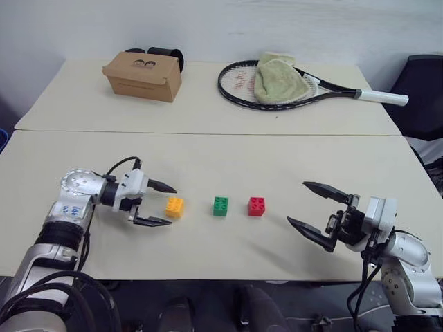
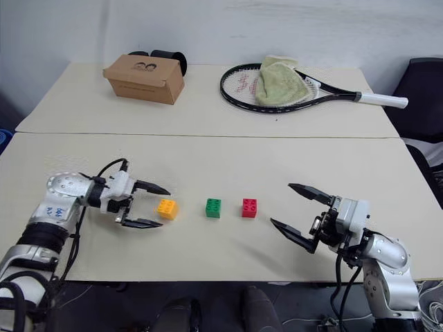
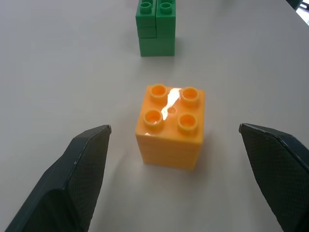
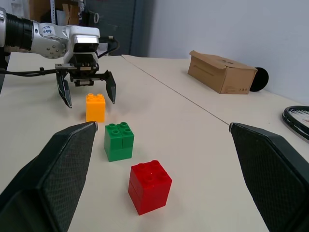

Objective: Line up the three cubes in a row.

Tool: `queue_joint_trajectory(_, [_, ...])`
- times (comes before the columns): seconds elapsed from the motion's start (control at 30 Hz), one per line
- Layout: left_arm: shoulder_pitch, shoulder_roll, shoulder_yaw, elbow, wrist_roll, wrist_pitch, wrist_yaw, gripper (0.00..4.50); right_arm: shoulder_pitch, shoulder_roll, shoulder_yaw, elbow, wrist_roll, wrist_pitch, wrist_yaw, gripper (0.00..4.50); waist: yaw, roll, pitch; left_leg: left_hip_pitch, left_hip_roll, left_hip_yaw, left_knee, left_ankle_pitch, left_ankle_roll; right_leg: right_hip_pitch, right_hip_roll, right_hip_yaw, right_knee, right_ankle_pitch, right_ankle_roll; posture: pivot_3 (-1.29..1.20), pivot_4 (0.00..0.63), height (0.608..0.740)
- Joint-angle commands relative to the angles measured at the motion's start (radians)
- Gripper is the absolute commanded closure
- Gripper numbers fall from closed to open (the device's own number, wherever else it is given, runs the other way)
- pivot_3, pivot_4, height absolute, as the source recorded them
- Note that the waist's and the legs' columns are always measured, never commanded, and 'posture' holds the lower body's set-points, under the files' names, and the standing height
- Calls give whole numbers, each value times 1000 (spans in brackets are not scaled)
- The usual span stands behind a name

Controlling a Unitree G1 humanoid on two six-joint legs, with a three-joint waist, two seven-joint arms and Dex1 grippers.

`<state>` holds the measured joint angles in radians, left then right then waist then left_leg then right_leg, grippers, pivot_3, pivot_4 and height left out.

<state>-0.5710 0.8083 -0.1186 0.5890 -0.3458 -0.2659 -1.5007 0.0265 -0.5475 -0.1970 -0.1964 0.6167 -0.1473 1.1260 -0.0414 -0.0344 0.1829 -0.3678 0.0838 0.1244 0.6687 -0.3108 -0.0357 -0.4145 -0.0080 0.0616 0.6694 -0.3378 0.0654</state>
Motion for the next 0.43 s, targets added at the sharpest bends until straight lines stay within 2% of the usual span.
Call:
queue_joint_trajectory(0.03, [175,136,179,-170,-61,112,62,24,-13,-80,-77,-28,54,41,32,0,-16,1,0,0,1,0,0,0,0,0,0,0,0,0,0,0,150,740])
queue_joint_trajectory(0.23, [522,220,429,-310,-55,143,182,24,-14,-216,-124,41,53,59,176,0,-11,2,1,2,3,-4,-2,-2,5,3,-3,2,-3,-1,-1,0,150,740])
queue_joint_trajectory(0.43, [637,205,552,-375,-66,183,264,24,-54,-258,-92,113,11,50,262,0,0,2,1,2,1,-4,-2,-3,6,5,-3,0,-4,-1,-1,0,150,740])
